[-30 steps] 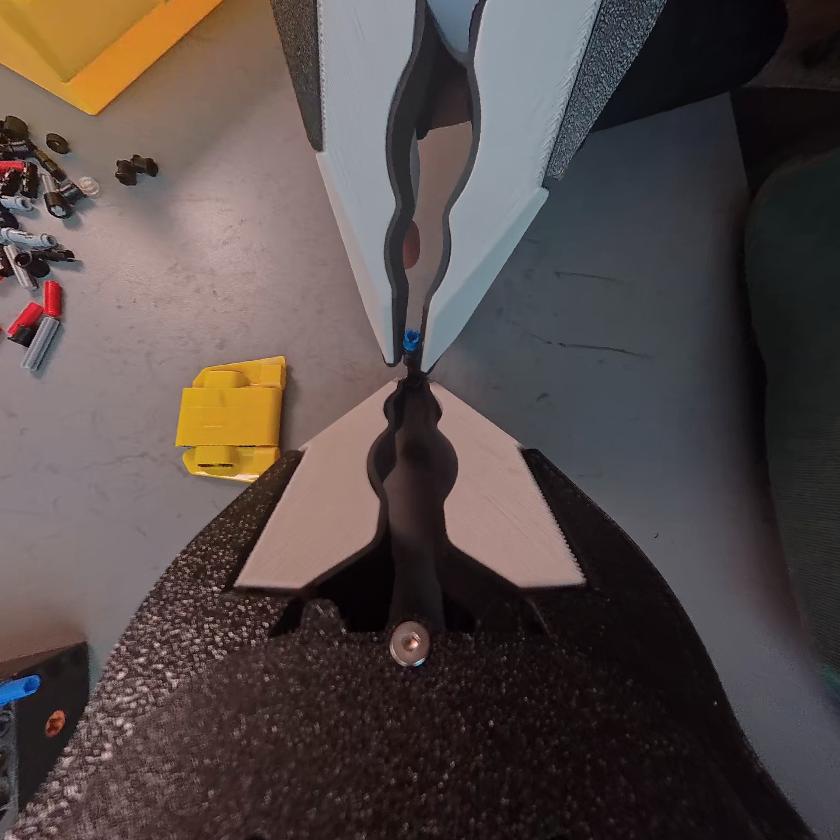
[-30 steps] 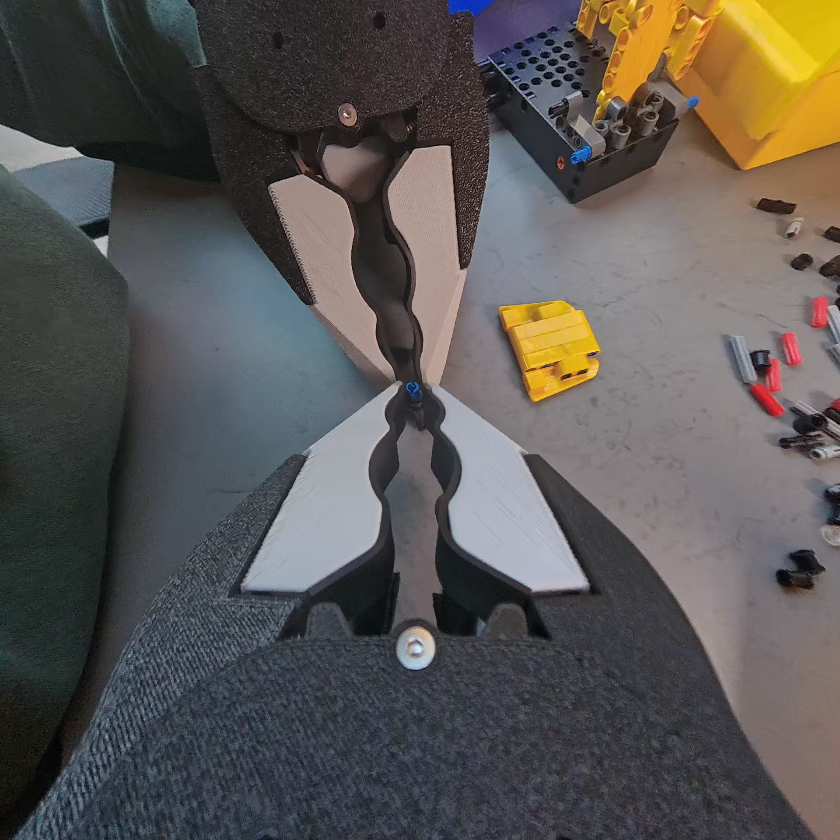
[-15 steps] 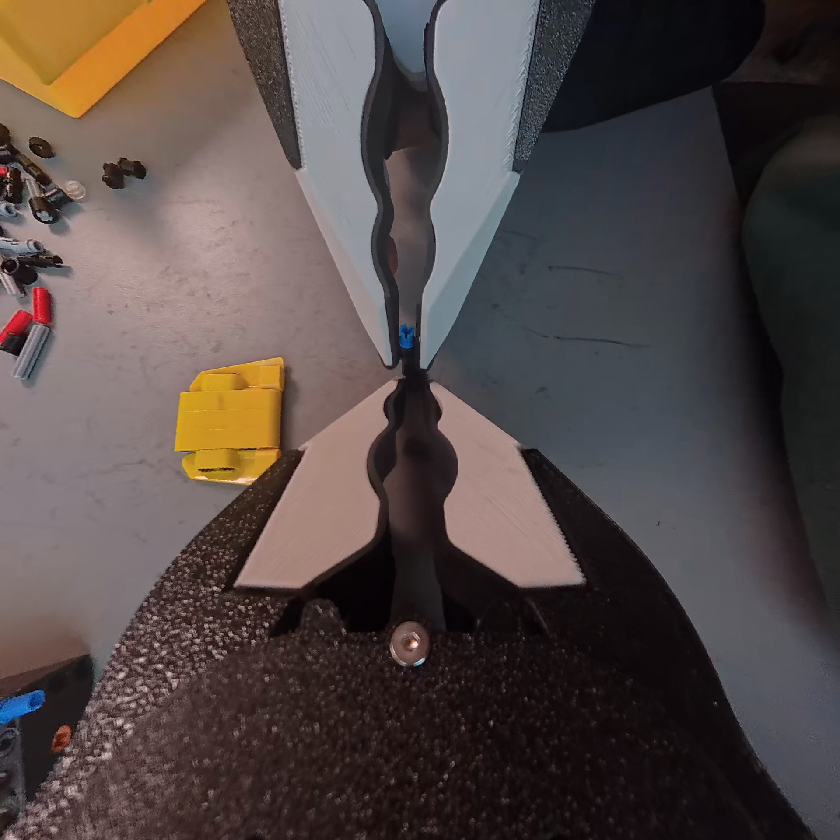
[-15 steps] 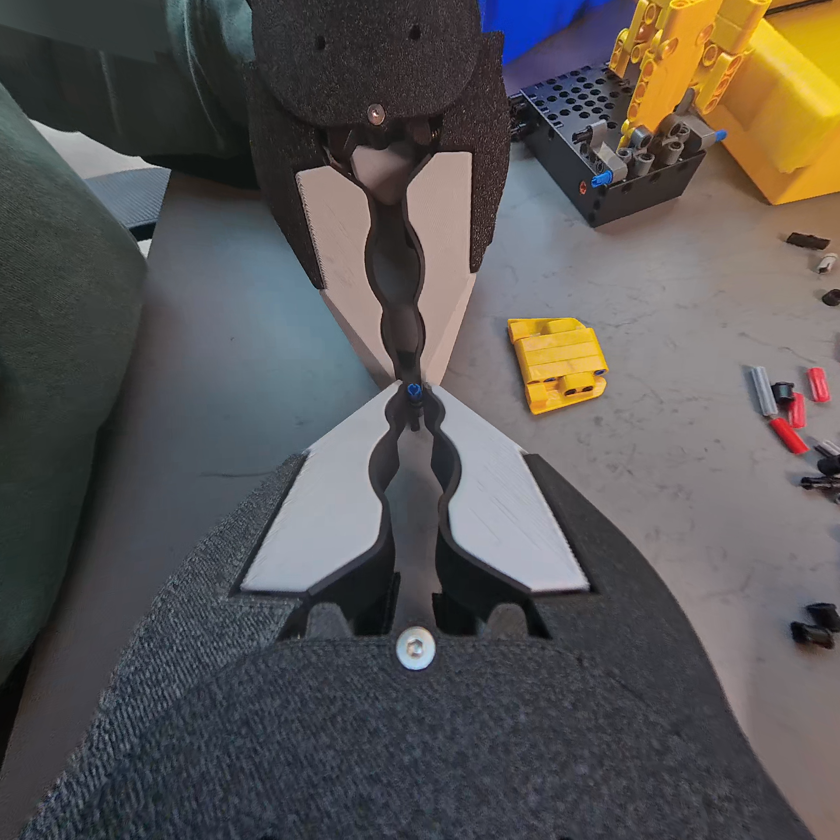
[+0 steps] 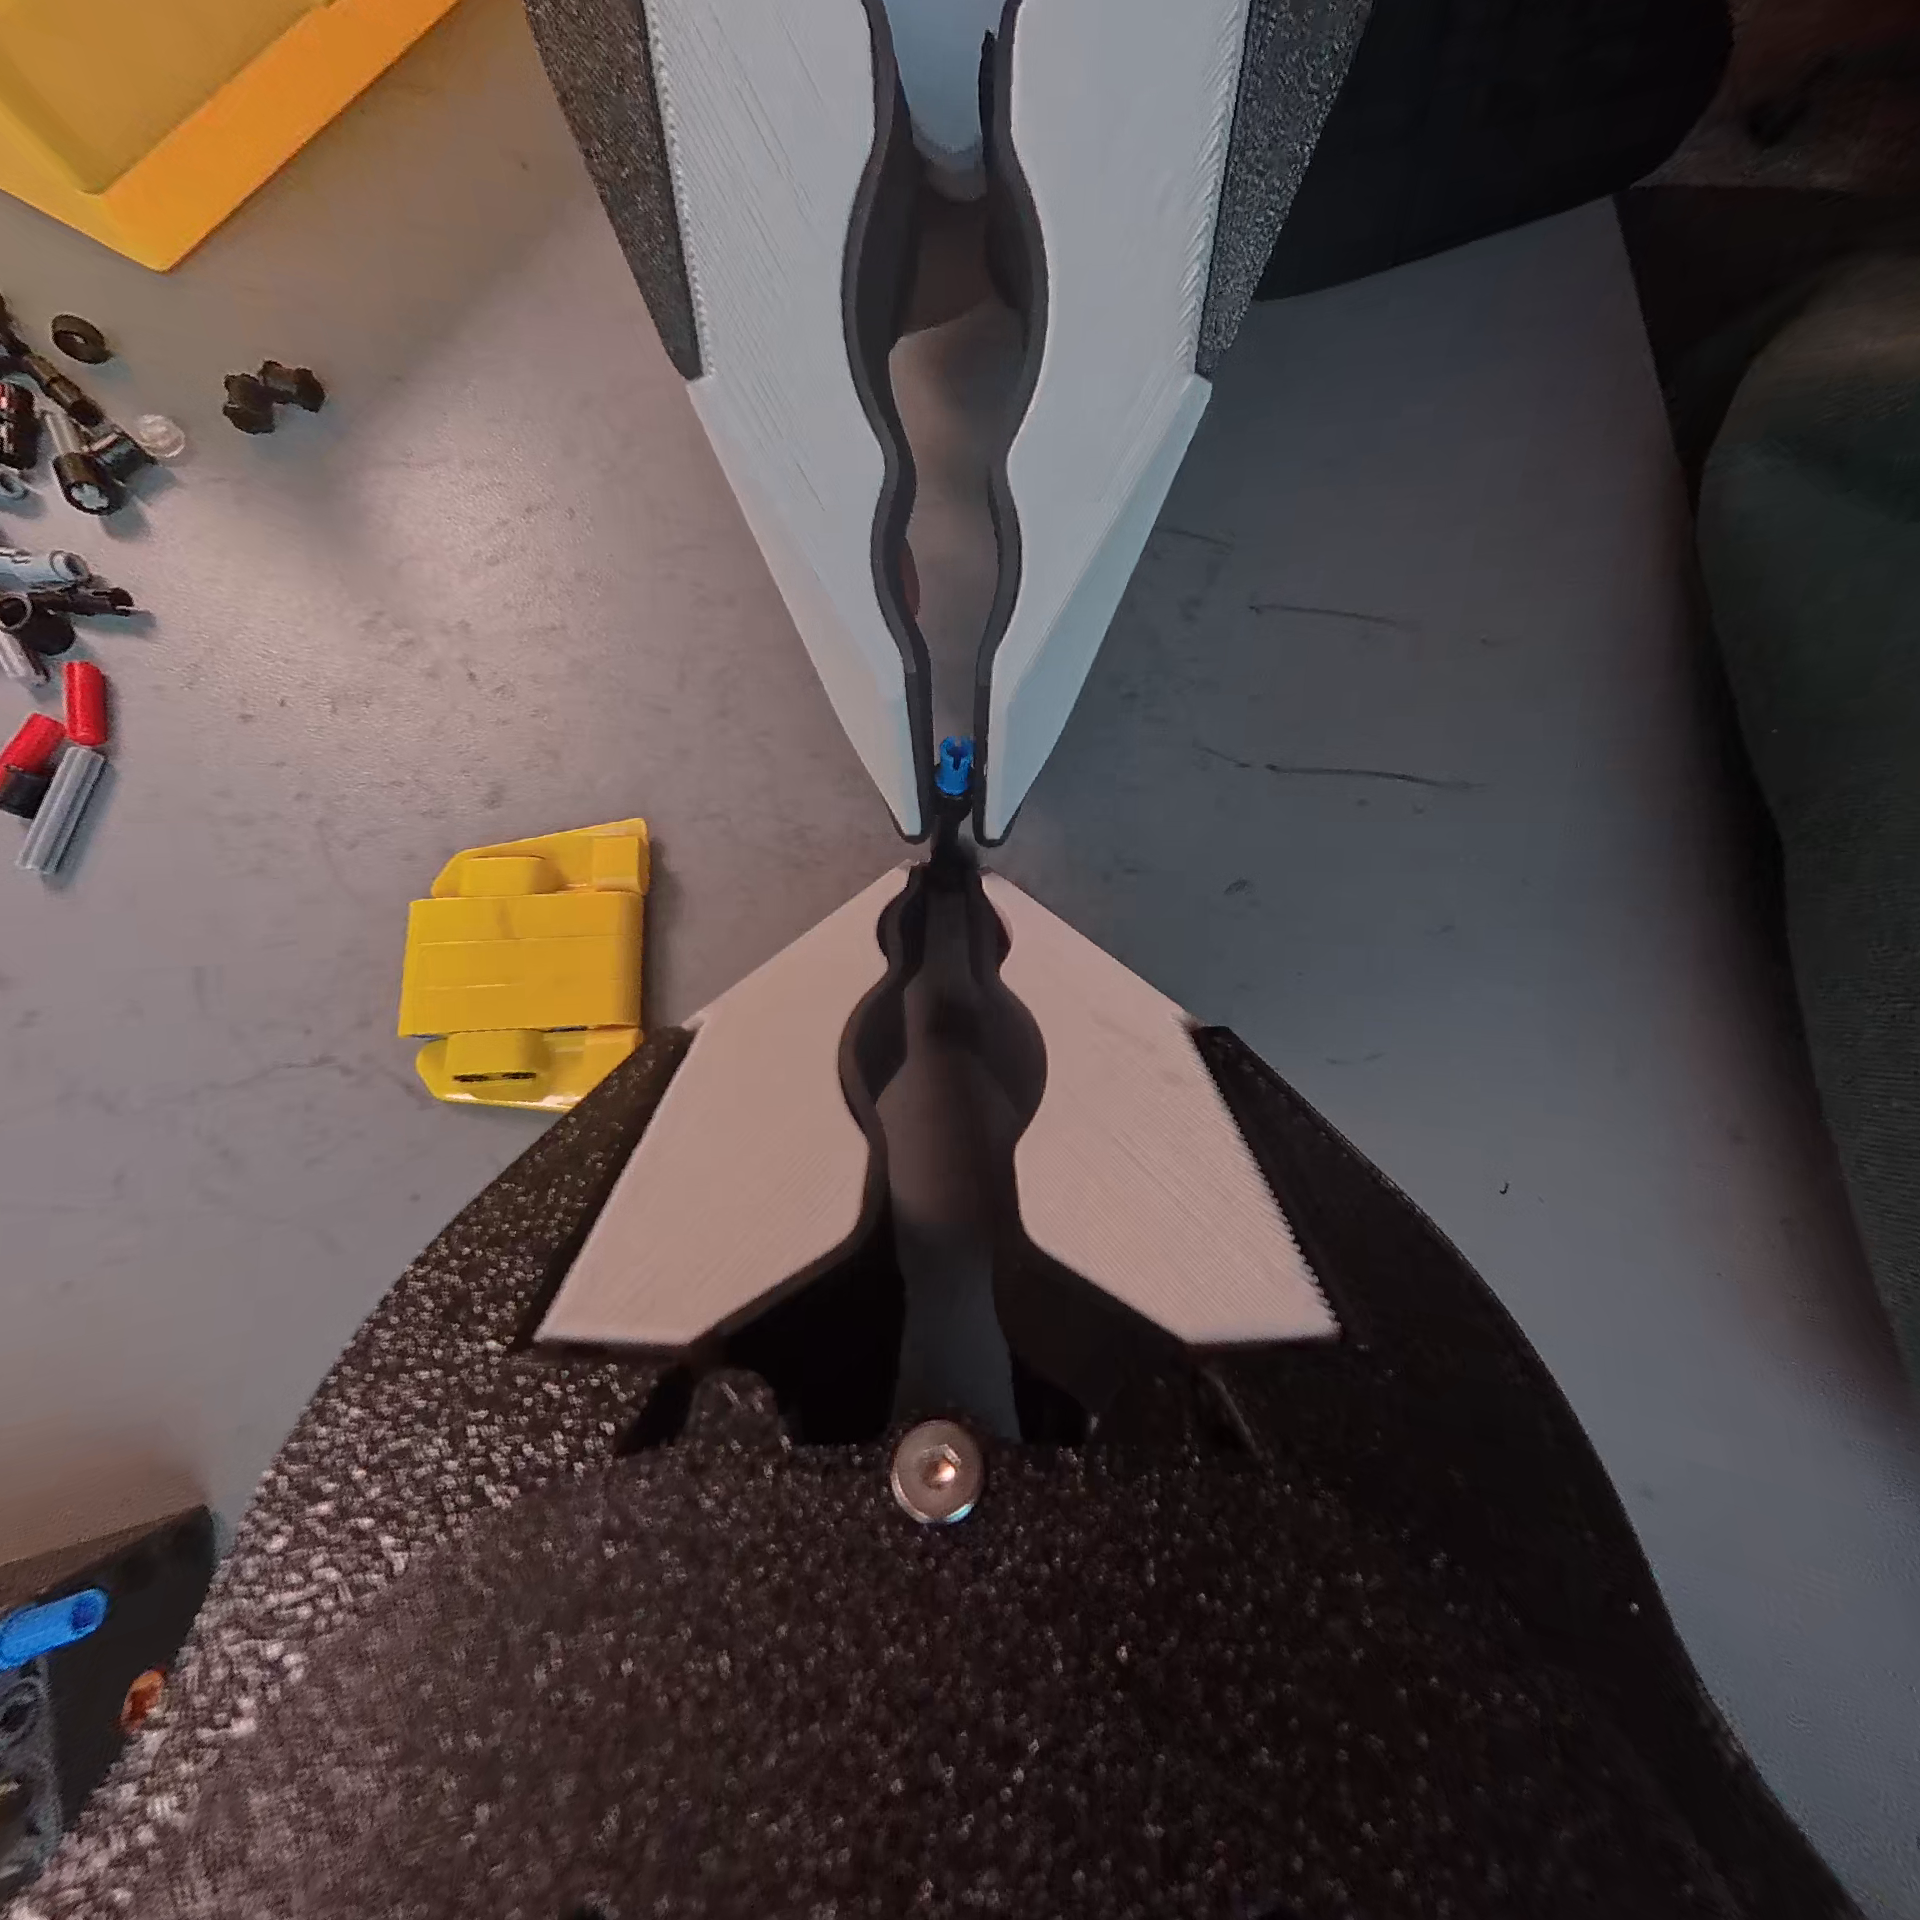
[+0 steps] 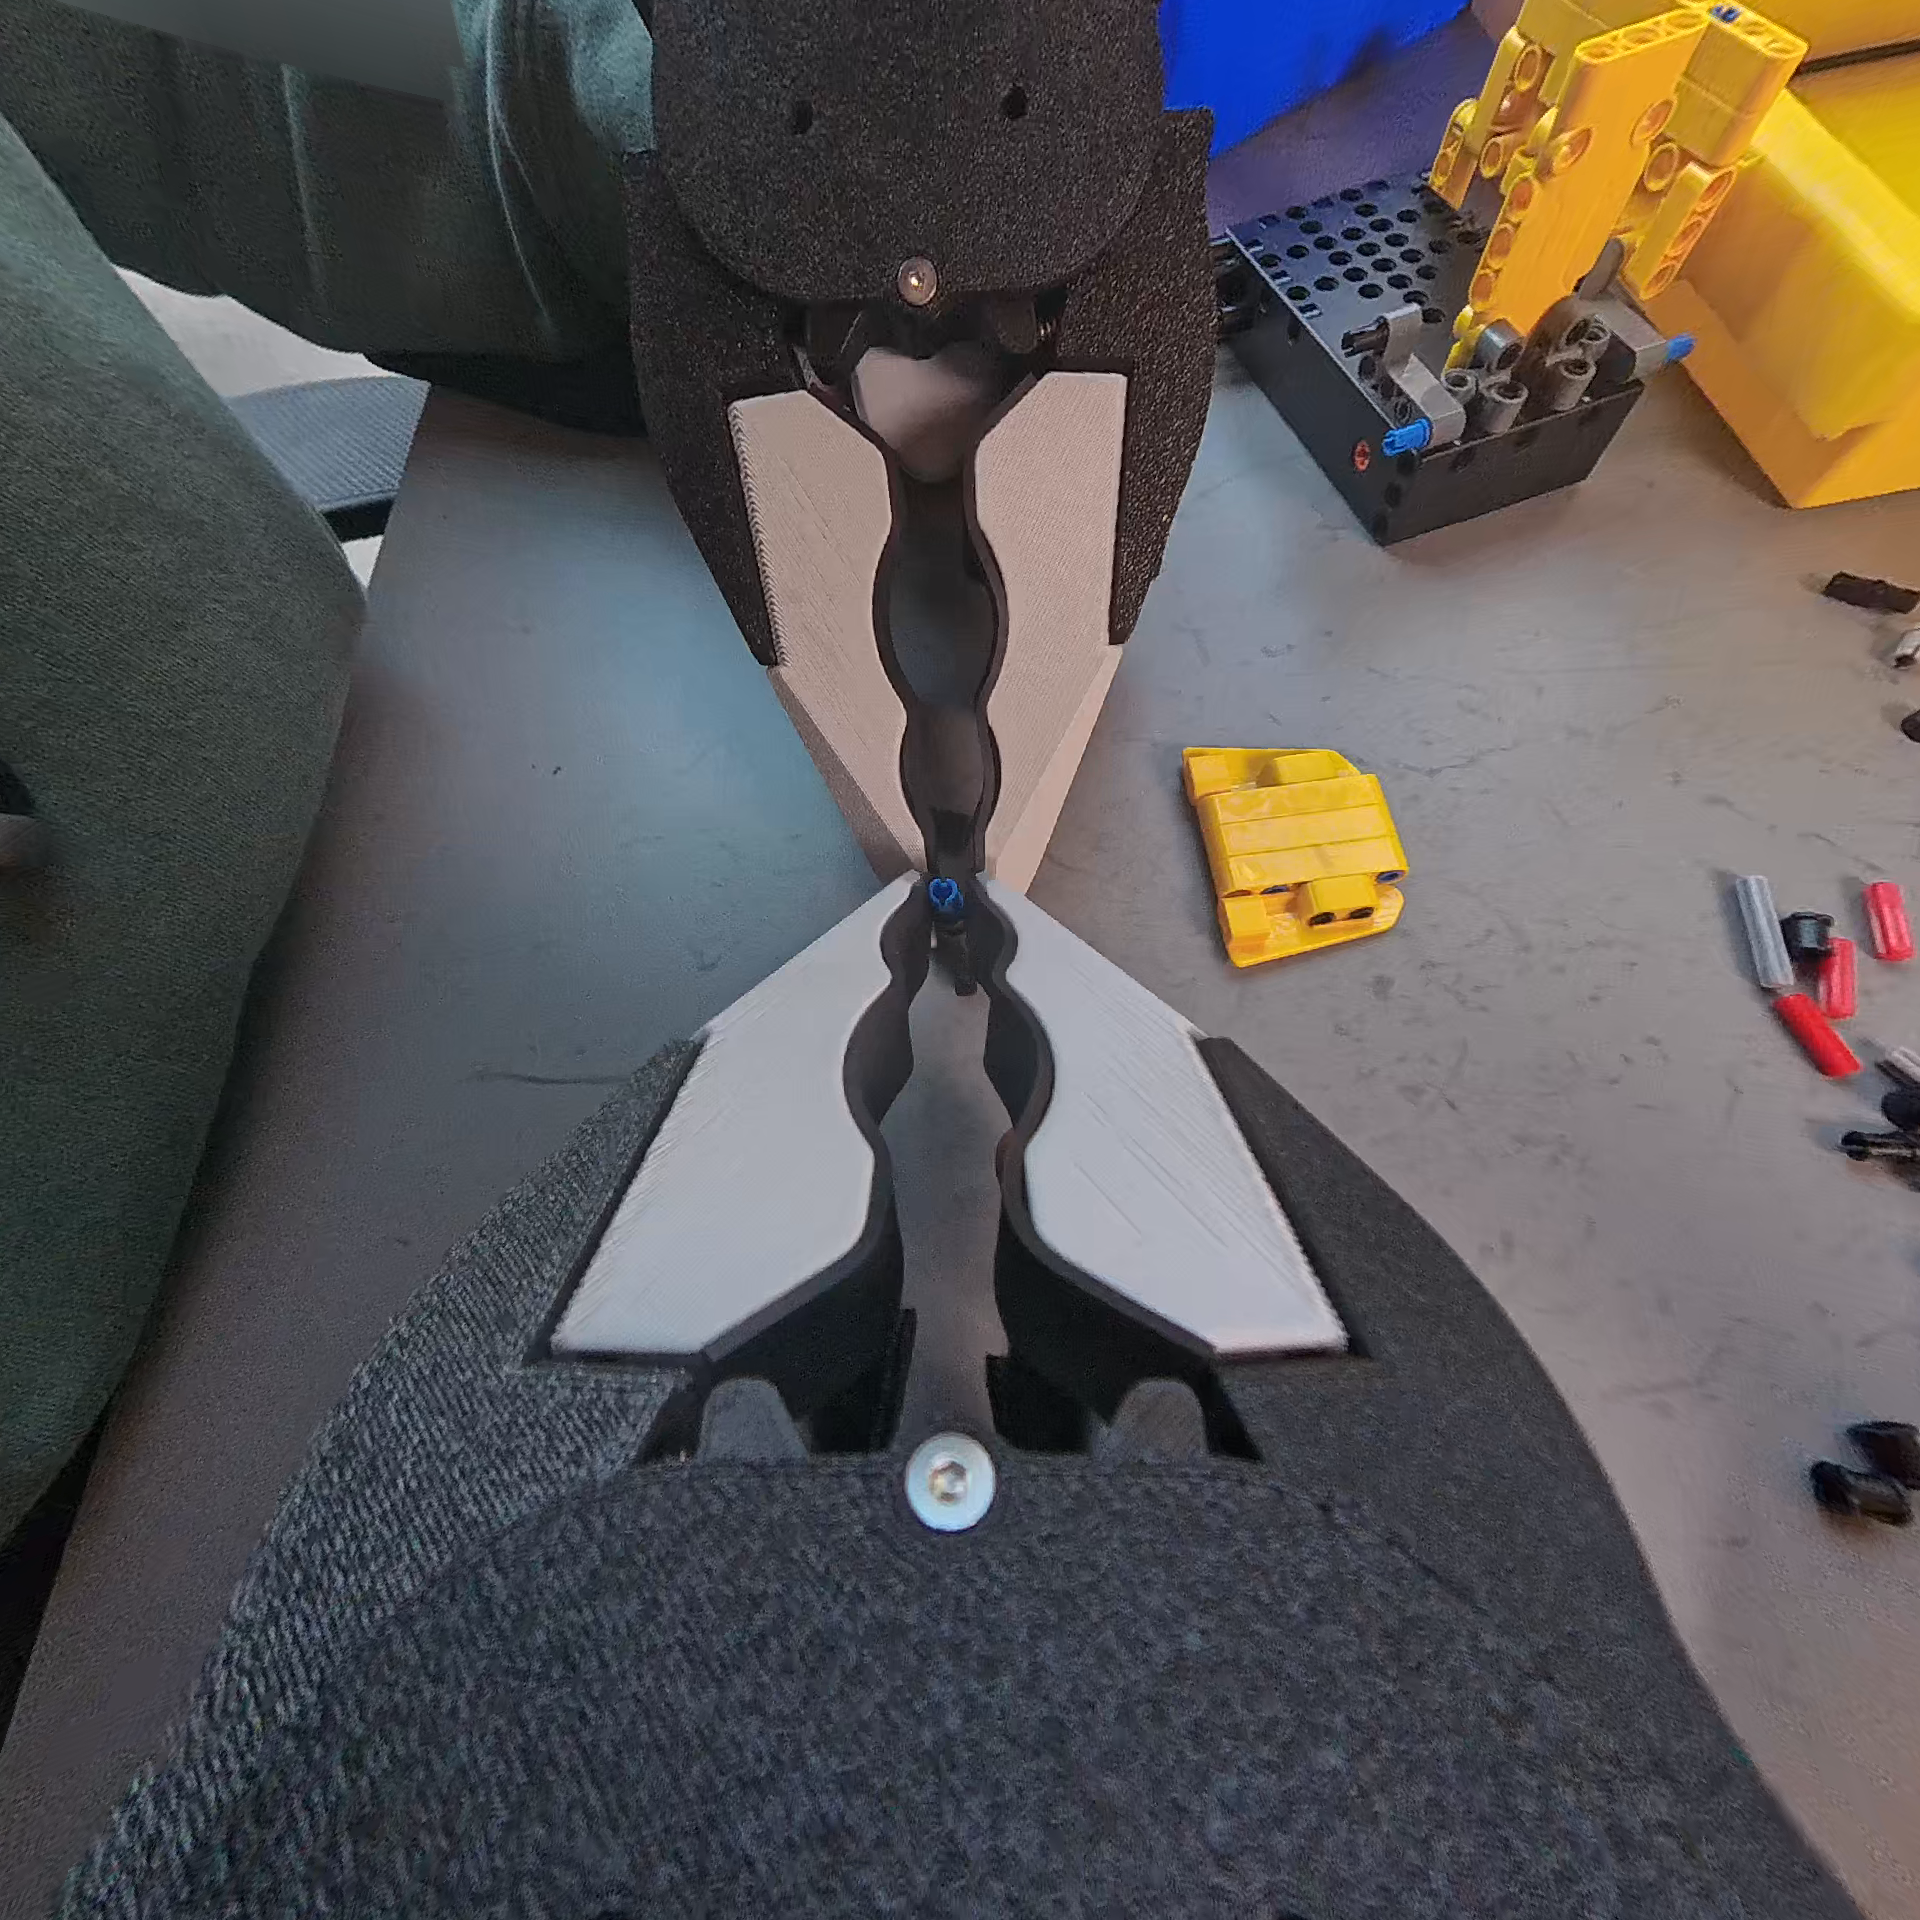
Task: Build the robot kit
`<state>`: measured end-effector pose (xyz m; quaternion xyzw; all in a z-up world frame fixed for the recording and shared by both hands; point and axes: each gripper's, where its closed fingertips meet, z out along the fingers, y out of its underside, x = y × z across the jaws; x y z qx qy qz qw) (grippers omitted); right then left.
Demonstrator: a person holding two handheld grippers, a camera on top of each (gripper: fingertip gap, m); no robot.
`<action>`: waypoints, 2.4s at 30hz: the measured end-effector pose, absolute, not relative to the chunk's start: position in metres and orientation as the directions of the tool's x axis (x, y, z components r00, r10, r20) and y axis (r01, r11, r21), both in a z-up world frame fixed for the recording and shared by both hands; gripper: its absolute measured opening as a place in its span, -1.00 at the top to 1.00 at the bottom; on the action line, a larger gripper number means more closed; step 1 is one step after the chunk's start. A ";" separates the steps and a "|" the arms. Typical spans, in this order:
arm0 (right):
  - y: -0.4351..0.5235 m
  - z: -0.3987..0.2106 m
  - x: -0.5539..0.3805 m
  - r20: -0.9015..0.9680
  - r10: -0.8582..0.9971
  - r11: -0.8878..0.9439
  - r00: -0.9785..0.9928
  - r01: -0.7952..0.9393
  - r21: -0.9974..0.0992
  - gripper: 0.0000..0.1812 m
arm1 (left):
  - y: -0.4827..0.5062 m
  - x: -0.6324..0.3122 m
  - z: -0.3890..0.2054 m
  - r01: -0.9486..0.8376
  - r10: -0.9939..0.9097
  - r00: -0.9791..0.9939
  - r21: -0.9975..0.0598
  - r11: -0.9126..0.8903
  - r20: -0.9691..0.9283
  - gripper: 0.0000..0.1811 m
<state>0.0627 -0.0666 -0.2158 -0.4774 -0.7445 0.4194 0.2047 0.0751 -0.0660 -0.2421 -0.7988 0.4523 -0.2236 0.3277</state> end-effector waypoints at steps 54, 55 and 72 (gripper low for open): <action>-0.073 -0.220 0.059 -0.112 0.787 0.271 -0.607 0.502 -0.821 0.94 | -0.067 0.073 -0.242 -0.547 -0.865 0.482 -0.722 -0.424 0.143 0.94; -0.074 -0.220 0.059 -0.116 0.783 0.268 -0.611 0.500 -0.823 0.94 | -0.068 0.073 -0.242 -0.541 -0.862 0.482 -0.721 -0.433 0.156 0.94; -0.072 -0.227 0.063 -0.082 0.776 0.335 -0.626 0.519 -0.786 0.94 | -0.071 0.070 -0.241 -0.527 -0.856 0.484 -0.720 -0.452 0.184 0.97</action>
